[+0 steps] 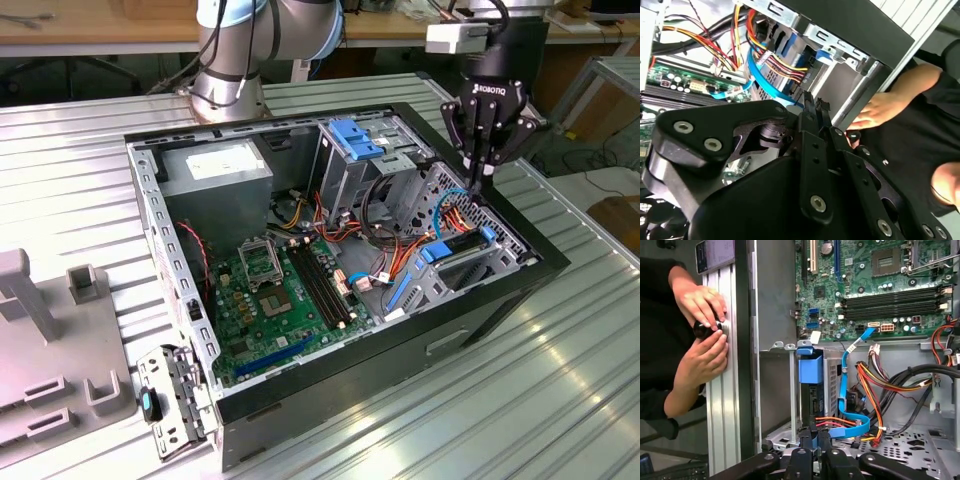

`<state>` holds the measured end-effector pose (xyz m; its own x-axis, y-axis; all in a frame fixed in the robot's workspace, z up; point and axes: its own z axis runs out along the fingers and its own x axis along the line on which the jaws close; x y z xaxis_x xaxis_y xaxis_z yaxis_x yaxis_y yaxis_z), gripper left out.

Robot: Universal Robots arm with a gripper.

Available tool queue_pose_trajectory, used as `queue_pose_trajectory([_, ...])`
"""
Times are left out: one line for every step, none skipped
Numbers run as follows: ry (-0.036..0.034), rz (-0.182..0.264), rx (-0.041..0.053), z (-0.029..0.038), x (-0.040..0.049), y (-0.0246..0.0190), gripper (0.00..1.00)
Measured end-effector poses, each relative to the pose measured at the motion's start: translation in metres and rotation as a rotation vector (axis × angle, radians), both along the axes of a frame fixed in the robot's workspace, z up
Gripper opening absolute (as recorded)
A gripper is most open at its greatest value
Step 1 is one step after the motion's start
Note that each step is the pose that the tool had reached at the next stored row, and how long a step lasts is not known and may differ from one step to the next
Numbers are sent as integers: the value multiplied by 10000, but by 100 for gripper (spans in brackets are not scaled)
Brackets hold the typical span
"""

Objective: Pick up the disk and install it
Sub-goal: 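Insert the second disk wire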

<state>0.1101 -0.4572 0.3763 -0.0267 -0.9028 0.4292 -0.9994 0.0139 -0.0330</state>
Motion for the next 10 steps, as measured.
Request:
queue_pose_trajectory([0, 0, -5, 0, 0, 0, 16])
queue_pose_trajectory([-17, -1, 22, -13, -1, -10, 16])
queue_pose_trajectory([-18, -1, 86, -19, -1, -29, 16])
queue_pose_trajectory([-19, 0, 186, -24, -2, -55, 16])
queue_pose_trajectory([-19, 9, 389, -29, -6, -88, 16])
queue_pose_trajectory([-18, 13, 512, -31, -11, -102, 16])
queue_pose_trajectory([-18, 16, 679, -33, -16, -115, 16])
queue_pose_trajectory([-18, 19, 856, -34, -19, -126, 16])
queue_pose_trajectory([-19, 21, 1045, -34, -22, -139, 16])
queue_pose_trajectory([-19, 23, 1257, -35, -24, -154, 16])
